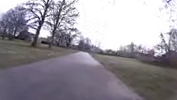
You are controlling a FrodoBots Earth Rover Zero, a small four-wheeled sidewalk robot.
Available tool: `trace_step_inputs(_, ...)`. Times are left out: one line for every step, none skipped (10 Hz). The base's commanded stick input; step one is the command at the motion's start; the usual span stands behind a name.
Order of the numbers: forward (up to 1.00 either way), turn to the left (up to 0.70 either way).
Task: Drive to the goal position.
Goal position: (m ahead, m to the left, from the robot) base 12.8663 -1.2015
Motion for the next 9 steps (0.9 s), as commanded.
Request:
trace_step_inputs(1.00, 0.00)
trace_step_inputs(1.00, 0.00)
trace_step_inputs(1.00, 0.00)
trace_step_inputs(1.00, 0.00)
trace_step_inputs(1.00, 0.00)
trace_step_inputs(1.00, 0.00)
trace_step_inputs(1.00, 0.00)
trace_step_inputs(1.00, 0.00)
trace_step_inputs(1.00, 0.00)
